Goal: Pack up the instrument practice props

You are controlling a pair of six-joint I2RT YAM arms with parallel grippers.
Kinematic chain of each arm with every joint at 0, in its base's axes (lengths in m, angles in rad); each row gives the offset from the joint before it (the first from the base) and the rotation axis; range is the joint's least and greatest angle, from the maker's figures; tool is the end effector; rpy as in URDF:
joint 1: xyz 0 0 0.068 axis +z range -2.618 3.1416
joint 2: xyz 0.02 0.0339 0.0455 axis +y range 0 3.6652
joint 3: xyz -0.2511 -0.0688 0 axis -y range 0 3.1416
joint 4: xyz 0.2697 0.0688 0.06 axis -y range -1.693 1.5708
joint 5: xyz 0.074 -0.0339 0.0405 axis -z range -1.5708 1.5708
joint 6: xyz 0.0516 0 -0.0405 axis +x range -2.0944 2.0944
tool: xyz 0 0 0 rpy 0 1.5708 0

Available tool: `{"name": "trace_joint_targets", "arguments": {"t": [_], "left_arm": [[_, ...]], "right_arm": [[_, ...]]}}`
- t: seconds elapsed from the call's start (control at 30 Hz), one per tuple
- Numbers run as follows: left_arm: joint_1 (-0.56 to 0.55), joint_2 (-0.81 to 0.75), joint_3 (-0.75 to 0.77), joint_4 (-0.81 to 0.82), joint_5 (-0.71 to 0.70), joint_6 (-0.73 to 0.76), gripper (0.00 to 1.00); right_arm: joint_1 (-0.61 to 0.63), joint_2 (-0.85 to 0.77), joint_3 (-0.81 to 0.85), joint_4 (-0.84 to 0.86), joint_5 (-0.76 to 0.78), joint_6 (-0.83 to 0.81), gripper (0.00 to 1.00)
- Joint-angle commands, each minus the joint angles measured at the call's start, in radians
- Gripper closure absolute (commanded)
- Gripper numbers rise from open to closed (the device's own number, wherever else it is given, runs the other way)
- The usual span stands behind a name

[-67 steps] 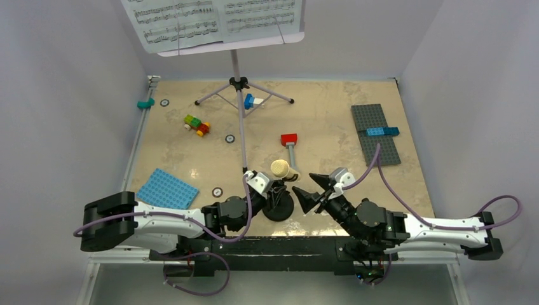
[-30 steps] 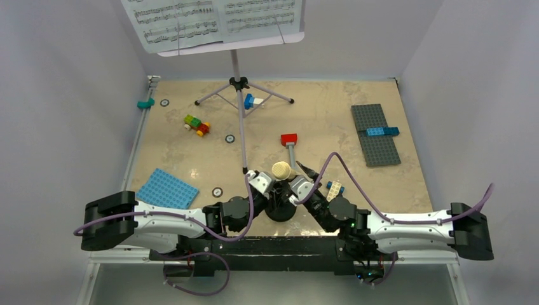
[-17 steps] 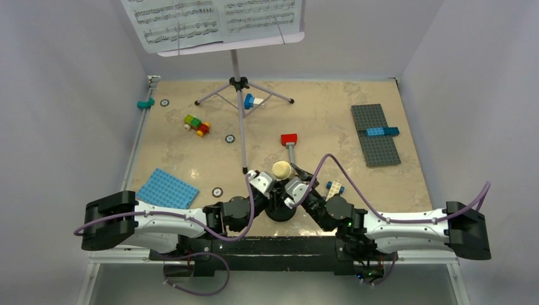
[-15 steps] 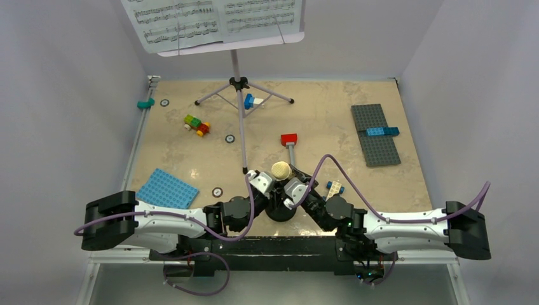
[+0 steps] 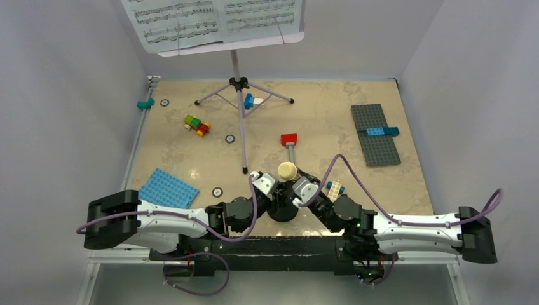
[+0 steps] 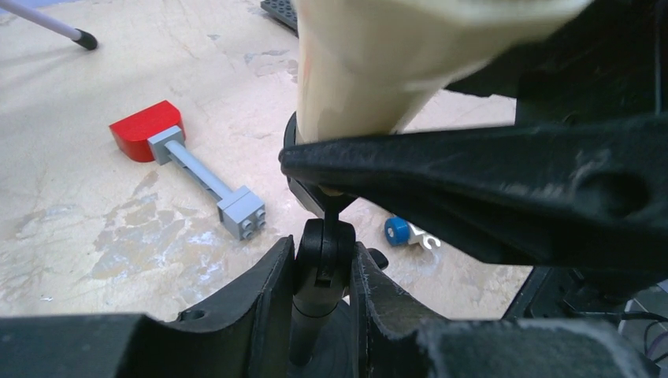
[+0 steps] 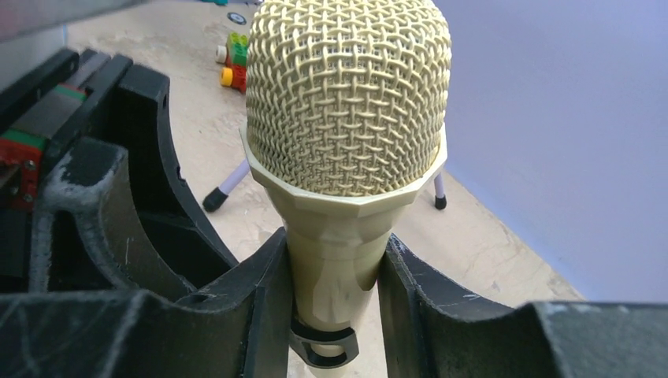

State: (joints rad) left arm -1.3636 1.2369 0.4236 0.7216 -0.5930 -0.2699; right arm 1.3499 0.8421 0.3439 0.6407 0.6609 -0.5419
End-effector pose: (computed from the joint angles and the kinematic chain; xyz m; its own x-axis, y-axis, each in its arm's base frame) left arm 0.0864 -0.2709 0.1853 -0.2040 -0.1043 -0.9734 0.6668 0.7132 -0.2162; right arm 0.0817 0.2194 0.2410 0.3553 -0.2763 -0.8930 -0.5298 0.7276 -0.4359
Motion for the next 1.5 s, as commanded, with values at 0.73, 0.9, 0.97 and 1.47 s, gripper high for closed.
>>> {"name": "trace_joint_targets", "arguments": {"t": [0.73,0.9,0.97,1.47], "left_arm": [[-0.019,0.012,0.091,-0.303,-0.097,-0.072,0.81],[-0.019,-0.008,0.128,-0.309,-0.077,-0.055,0.55],[-0.019,-0.015,0.138,-0.311,-0.072,-0.055,0.49],[-0.019,-0.210,0.126,-0.341,-0.066,-0.088,0.27]], "right_arm": [[-0.016,-0.354,0.113,-0.363,0.305,0.345,1.00],[-0.016,-0.381,0.095,-0.434,0.319,0.416,1.00],[-0.015,-0.391,0.095,-0.457,0.322,0.435,1.00],[-0.016,-0.416,0.089,-0.587,0.313,0.608,1.00]]}}
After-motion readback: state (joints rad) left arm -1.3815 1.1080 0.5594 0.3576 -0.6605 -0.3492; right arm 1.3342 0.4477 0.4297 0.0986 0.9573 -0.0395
